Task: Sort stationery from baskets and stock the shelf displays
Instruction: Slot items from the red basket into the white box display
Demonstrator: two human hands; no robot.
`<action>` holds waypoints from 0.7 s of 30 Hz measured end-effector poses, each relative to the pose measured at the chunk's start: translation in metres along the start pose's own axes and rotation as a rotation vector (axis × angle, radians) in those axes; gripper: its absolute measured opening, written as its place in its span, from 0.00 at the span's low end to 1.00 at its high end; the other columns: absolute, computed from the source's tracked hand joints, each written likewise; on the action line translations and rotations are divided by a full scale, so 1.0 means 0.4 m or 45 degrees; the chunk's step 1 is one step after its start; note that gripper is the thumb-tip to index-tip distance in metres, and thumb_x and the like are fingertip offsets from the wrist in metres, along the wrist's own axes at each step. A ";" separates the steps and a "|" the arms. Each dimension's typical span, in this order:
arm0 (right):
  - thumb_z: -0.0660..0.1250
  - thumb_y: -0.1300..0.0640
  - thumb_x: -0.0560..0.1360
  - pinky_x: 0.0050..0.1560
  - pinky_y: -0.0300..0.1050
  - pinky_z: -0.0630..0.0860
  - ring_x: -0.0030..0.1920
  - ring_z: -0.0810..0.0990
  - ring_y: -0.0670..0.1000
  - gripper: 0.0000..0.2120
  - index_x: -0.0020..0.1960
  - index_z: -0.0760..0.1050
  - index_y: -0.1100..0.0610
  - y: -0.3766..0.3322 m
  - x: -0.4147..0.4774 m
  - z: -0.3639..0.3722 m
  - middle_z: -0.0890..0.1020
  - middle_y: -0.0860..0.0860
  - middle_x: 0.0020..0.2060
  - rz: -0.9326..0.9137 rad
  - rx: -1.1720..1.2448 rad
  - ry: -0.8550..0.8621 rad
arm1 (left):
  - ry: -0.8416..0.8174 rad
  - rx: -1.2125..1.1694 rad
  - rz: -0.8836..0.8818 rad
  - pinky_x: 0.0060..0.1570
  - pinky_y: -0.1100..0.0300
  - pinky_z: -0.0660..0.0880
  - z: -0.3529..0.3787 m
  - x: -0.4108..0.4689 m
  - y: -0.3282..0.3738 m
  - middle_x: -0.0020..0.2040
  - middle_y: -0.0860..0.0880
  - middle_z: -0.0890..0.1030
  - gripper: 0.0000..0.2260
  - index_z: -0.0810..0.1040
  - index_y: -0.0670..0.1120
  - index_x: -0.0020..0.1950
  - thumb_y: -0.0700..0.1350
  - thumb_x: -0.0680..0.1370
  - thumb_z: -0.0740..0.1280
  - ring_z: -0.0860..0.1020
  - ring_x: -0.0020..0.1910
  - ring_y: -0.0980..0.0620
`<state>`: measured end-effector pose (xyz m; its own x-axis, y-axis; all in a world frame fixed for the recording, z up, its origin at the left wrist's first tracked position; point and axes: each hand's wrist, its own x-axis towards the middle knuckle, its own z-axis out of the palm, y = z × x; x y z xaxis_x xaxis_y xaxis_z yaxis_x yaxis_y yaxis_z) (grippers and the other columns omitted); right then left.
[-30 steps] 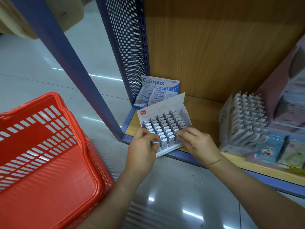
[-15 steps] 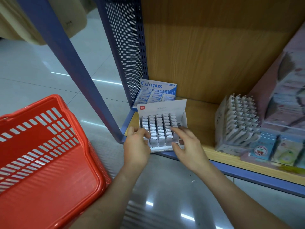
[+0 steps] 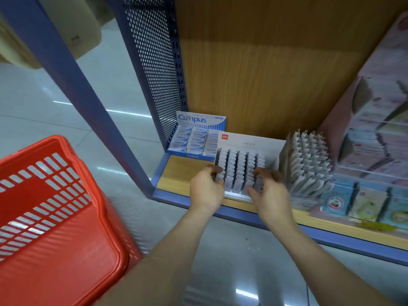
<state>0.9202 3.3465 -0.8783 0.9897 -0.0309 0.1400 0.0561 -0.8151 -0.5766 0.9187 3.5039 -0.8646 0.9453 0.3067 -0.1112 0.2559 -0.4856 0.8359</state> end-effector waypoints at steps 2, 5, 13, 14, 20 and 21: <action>0.74 0.59 0.71 0.47 0.50 0.77 0.52 0.79 0.61 0.21 0.62 0.74 0.57 0.007 0.019 -0.006 0.73 0.58 0.60 -0.006 -0.090 0.020 | -0.075 0.038 0.018 0.60 0.57 0.76 0.010 0.011 0.008 0.56 0.51 0.83 0.14 0.79 0.47 0.60 0.37 0.75 0.68 0.80 0.55 0.53; 0.73 0.58 0.71 0.39 0.50 0.77 0.49 0.79 0.61 0.20 0.61 0.74 0.56 0.014 0.033 -0.014 0.74 0.57 0.59 0.017 -0.158 0.018 | -0.111 0.056 0.047 0.58 0.57 0.77 0.018 0.013 0.016 0.53 0.52 0.83 0.14 0.79 0.48 0.59 0.37 0.74 0.68 0.81 0.54 0.53; 0.75 0.46 0.68 0.42 0.52 0.79 0.56 0.77 0.62 0.36 0.70 0.61 0.43 -0.024 0.007 -0.047 0.67 0.57 0.65 -0.074 -0.649 -0.077 | -0.025 0.162 0.053 0.57 0.58 0.76 -0.012 0.071 0.041 0.60 0.48 0.81 0.19 0.79 0.47 0.61 0.33 0.74 0.63 0.79 0.59 0.48; 0.78 0.47 0.64 0.44 0.55 0.80 0.60 0.74 0.63 0.39 0.69 0.62 0.41 -0.035 0.011 -0.040 0.67 0.57 0.66 -0.163 -0.628 -0.049 | -0.064 0.213 -0.003 0.60 0.59 0.74 -0.014 0.096 0.040 0.65 0.48 0.78 0.21 0.76 0.48 0.65 0.33 0.75 0.62 0.77 0.63 0.48; 0.79 0.56 0.57 0.54 0.66 0.76 0.62 0.77 0.63 0.32 0.60 0.79 0.41 -0.051 0.058 0.032 0.79 0.56 0.62 -0.498 -0.661 -0.116 | -0.619 0.961 0.299 0.75 0.55 0.54 0.009 0.201 0.019 0.77 0.48 0.62 0.23 0.60 0.50 0.77 0.44 0.82 0.58 0.56 0.77 0.49; 0.77 0.56 0.59 0.53 0.64 0.76 0.60 0.79 0.62 0.29 0.59 0.80 0.42 -0.047 0.061 0.030 0.80 0.56 0.60 -0.501 -0.676 -0.116 | -0.673 1.058 0.357 0.76 0.54 0.52 0.010 0.206 0.011 0.78 0.49 0.60 0.25 0.57 0.50 0.78 0.45 0.82 0.59 0.54 0.78 0.49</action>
<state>0.9450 3.3681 -0.8737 0.9170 0.3574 0.1772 0.3662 -0.9304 -0.0186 0.9986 3.5238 -0.8723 0.9097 -0.2076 -0.3597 -0.1188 -0.9600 0.2536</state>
